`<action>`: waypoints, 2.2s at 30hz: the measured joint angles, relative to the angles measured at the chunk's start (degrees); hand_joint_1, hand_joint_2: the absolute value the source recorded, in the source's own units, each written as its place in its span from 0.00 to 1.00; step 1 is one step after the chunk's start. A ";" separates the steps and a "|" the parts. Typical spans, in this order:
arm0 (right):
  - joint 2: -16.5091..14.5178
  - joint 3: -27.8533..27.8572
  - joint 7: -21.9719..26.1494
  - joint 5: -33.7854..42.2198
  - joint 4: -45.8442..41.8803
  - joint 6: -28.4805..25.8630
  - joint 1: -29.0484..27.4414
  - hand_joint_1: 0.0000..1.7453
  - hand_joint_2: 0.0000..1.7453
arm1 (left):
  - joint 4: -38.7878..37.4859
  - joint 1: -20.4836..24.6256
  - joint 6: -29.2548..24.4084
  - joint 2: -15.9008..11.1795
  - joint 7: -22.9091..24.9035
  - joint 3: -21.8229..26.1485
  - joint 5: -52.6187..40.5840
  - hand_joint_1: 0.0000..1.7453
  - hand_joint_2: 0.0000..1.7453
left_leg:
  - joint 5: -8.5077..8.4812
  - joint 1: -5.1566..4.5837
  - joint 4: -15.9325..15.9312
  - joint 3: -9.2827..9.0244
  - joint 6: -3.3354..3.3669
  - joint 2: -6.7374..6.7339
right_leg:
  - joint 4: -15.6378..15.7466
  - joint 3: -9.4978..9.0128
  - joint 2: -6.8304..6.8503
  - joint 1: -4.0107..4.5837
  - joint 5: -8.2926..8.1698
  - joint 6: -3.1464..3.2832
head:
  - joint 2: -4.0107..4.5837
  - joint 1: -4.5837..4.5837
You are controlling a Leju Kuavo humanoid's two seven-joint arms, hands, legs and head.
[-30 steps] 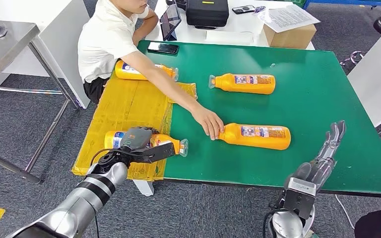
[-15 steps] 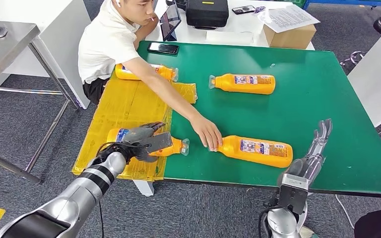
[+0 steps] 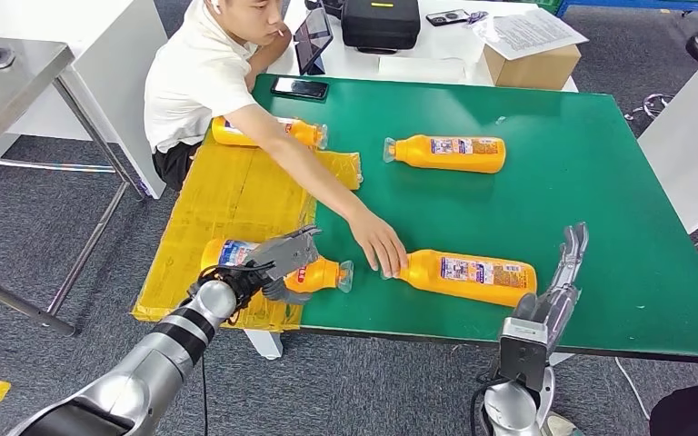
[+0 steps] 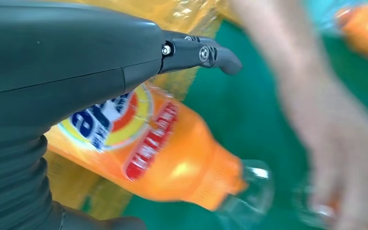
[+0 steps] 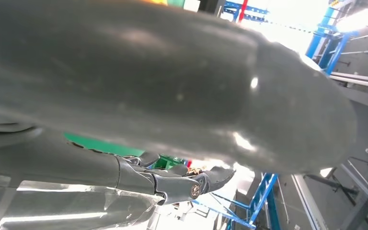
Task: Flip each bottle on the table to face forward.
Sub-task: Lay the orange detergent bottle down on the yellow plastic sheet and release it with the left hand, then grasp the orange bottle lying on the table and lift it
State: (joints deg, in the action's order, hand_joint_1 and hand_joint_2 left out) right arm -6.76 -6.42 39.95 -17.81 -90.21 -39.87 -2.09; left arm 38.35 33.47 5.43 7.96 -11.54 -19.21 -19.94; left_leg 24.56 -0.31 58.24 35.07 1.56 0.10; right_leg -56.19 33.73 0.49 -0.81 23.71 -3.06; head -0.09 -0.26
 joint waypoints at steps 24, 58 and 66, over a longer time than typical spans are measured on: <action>4.26 2.22 -3.31 -26.90 11.87 0.22 0.14 0.00 1.00 | 44.32 -26.31 -34.51 2.81 -21.90 -5.81 11.97 0.00 1.00 | 0.07 0.00 0.00 0.24 -0.04 0.01 | 0.05 0.24 0.01 0.00 0.04 0.01 | 0.00 0.01; 15.18 6.09 -19.90 -50.84 47.64 0.19 20.86 0.00 1.00 | 33.00 -29.01 -22.06 5.11 -14.45 -12.48 30.59 0.00 1.00 | 0.02 -0.09 0.02 0.28 0.05 0.07 | 0.05 0.23 0.05 -0.06 0.01 -0.03 | 0.00 -0.01; 15.76 3.53 -20.36 -45.85 50.79 3.70 21.76 0.00 0.00 | 32.37 -28.68 -24.10 5.18 -12.00 -12.94 30.09 0.00 1.00 | 0.02 -0.08 0.02 0.27 0.05 0.06 | 0.05 0.23 0.05 -0.06 0.01 -0.03 | 0.00 -0.01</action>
State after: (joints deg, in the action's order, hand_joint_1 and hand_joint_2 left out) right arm 9.00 -2.89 19.59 -63.67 -39.42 -36.17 19.66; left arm 70.72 4.79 -18.66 13.14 -23.54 -32.16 10.15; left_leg 24.59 -0.39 58.26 35.34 1.61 0.16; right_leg -56.14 33.96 0.54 -0.87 23.72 -3.09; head -0.09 -0.27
